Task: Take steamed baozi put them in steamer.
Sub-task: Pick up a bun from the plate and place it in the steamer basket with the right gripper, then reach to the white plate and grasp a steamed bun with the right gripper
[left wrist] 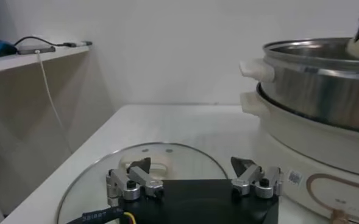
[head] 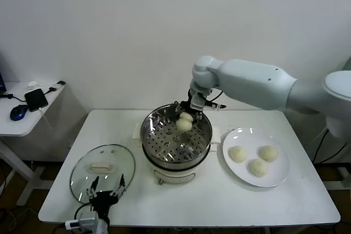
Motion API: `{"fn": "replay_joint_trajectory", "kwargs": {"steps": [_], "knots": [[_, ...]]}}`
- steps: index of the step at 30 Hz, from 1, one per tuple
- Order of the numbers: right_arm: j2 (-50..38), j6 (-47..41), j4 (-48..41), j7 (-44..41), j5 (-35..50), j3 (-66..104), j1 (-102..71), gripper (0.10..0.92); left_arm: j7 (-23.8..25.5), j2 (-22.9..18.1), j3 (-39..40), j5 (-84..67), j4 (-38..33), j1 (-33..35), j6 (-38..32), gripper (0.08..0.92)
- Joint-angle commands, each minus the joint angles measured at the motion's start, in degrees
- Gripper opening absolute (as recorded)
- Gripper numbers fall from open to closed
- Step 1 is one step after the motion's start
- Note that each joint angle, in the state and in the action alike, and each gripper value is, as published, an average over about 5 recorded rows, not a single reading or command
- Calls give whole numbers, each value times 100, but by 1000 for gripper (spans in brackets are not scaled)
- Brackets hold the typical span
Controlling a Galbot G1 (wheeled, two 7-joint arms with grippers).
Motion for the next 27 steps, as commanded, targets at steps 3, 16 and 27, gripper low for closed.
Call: {"fn": "replay_joint_trajectory", "kwargs": {"steps": [3, 16, 27], "knots": [[520, 452, -1082, 494, -875, 545, -770, 656, -34, 22, -3, -26, 53, -34, -1, 823], [-88, 333, -203, -413, 1558, -119, 636, 821, -39, 15, 11, -33, 27, -40, 15, 823], [-2650, -2351, 857, -1481, 4962, -2805, 2790, 823, -41, 55, 22, -31, 0, -53, 1, 823]]}}
